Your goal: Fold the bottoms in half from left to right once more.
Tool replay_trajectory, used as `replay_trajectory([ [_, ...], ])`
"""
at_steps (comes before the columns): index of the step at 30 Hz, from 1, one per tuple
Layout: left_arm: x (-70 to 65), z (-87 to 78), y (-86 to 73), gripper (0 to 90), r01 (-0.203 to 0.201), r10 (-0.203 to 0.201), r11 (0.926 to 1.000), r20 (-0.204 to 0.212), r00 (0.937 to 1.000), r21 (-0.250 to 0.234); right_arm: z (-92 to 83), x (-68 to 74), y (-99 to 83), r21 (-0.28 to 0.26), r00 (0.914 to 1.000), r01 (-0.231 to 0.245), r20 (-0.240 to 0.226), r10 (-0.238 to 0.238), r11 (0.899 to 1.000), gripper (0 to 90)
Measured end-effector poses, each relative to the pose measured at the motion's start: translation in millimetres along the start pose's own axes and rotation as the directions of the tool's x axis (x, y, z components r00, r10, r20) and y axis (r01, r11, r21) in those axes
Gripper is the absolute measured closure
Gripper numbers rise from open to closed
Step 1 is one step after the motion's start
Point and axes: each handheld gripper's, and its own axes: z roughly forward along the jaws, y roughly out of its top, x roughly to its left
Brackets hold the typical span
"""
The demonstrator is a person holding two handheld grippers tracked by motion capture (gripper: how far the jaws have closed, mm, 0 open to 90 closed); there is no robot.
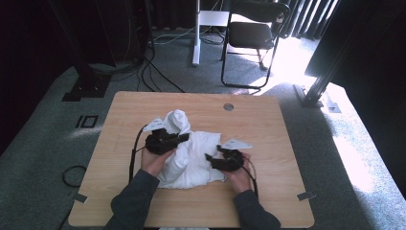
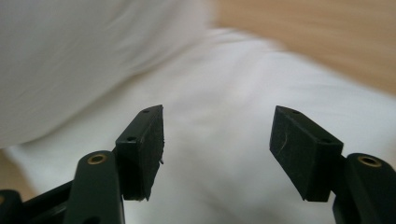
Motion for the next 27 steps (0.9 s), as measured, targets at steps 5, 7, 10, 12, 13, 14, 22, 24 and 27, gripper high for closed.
replay_trajectory([
  [5,-12.9,41.9,-15.2,85.4,-0.024,0.021,0.9951,0.032,0.9993,0.096,-21.5,-35.0,-4.9,0.004,0.9922,-0.069,0.104,0.068,0.998,34.8],
  [7,-19.7,70.5,-31.5,85.4,-0.037,0.029,0.9849,0.053,0.9982,0.169,-28.5,-47.8,-4.3,-0.008,0.9860,-0.093,0.138,0.093,0.996,34.8],
  [10,-25.0,96.9,-49.9,85.3,-0.080,0.068,0.9631,0.055,0.9962,0.257,-30.8,-50.3,3.2,-0.031,0.9849,-0.103,0.136,0.107,0.994,34.8],
  [12,-24.6,106.9,-58.1,85.3,-0.084,0.072,0.9542,0.050,0.9961,0.287,-31.2,-48.3,9.7,-0.050,0.9865,-0.100,0.125,0.106,0.994,34.8],
  [13,-23.8,110.1,-61.1,85.3,-0.084,0.074,0.9512,0.046,0.9962,0.297,-31.6,-46.2,13.8,-0.064,0.9873,-0.099,0.118,0.107,0.993,34.7],
  [14,-24.3,111.8,-63.0,85.3,-0.082,0.073,0.9503,0.042,0.9964,0.300,-32.1,-44.0,18.0,-0.079,0.9885,-0.098,0.108,0.106,0.992,34.7],
  [22,-25.9,106.2,-61.3,82.0,-0.097,0.085,0.9537,0.055,0.9949,0.285,-13.1,-21.5,37.5,-0.038,0.9990,-0.044,-0.001,0.044,0.998,40.6],
  [24,-27.5,101.5,-58.8,73.9,-0.103,0.086,0.9553,0.073,0.9936,0.277,0.5,-21.0,34.6,0.023,0.9996,-0.021,0.020,0.021,1.000,57.5],
  [27,-34.2,80.4,-47.2,66.1,-0.130,0.101,0.9615,0.129,0.9865,0.242,12.6,-30.6,29.4,0.047,0.9974,-0.065,0.034,0.064,0.997,69.1],
])
